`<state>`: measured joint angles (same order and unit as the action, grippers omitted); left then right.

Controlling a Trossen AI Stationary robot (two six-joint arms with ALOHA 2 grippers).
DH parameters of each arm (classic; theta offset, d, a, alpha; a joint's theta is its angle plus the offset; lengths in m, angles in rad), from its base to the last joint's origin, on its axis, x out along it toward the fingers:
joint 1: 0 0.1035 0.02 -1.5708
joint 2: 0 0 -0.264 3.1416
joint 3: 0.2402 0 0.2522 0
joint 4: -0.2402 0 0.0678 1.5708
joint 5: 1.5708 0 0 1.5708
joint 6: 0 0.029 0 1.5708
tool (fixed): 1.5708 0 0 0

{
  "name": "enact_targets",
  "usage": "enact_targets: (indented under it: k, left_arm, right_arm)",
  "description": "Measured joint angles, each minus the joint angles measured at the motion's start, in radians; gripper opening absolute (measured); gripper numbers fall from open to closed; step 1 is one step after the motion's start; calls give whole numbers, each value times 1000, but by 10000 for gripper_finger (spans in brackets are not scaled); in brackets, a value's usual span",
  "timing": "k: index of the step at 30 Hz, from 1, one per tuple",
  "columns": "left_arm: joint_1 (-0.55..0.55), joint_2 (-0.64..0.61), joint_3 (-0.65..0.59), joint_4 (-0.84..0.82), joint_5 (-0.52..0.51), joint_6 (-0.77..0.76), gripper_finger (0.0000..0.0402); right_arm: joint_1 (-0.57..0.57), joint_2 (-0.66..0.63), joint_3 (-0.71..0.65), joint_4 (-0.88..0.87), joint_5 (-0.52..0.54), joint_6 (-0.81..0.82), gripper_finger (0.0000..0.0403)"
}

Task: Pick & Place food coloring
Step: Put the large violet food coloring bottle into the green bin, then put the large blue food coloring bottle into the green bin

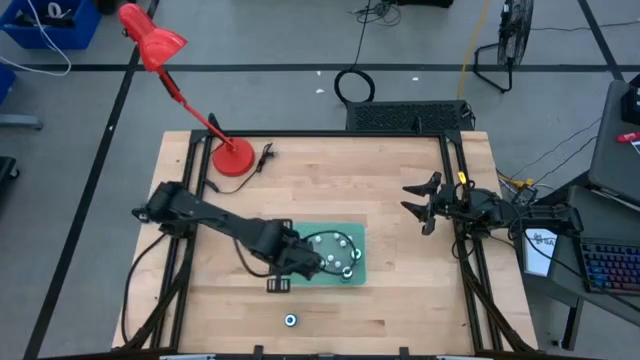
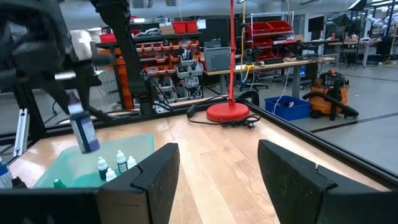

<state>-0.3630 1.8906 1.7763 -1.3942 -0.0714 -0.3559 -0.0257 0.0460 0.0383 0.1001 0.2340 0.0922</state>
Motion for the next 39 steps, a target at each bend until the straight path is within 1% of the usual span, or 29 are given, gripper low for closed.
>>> enact_targets:
  k: [4,9,20,22,26,29,34,39]
  left_arm:
    - [-1,53,0,-2,33,34,120]
    - [-1,104,0,-1,70,37,120]
    - [-8,156,0,11,88,40,122]
    - [-9,155,0,21,98,32,150]
    - [-11,154,0,24,98,14,224]
    - [-11,154,0,29,98,14,261]
    - [-7,130,-1,19,104,7,292]
    - [-6,65,56,-12,129,-13,301]
  right_arm:
    - [0,0,0,0,0,0,208]
    - [0,0,0,0,0,0,208]
    - [0,0,0,0,0,0,208]
    - [0,0,0,0,0,0,208]
    - [0,0,0,0,0,0,208]
    - [0,0,0,0,0,0,208]
    - [0,0,0,0,0,0,208]
    - [0,0,0,0,0,0,208]
